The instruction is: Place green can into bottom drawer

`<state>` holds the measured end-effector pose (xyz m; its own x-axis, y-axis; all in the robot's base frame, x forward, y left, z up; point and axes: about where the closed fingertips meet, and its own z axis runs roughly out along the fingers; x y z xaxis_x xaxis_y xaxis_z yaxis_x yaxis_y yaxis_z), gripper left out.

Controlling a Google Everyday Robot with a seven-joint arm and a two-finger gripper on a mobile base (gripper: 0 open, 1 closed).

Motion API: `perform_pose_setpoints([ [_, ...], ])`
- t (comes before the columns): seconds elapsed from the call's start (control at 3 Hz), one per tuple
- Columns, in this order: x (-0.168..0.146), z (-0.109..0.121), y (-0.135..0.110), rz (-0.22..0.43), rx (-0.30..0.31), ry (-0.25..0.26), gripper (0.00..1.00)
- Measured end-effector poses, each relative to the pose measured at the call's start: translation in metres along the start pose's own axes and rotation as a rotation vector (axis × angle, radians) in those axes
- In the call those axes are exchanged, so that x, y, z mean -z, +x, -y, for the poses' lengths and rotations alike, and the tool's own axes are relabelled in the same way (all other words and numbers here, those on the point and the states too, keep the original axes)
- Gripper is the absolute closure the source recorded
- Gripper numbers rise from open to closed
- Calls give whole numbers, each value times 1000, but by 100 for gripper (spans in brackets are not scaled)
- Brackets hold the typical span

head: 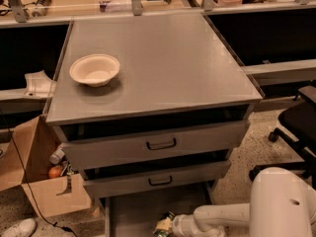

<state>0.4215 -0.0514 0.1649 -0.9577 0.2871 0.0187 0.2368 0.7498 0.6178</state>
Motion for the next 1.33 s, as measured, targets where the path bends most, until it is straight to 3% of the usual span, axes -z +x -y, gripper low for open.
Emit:
perform_pose_setpoints([
  [0.67,-14,15,0,48,-63,25,100],
  [1.33,-32,22,2,2,-73,32,100],
])
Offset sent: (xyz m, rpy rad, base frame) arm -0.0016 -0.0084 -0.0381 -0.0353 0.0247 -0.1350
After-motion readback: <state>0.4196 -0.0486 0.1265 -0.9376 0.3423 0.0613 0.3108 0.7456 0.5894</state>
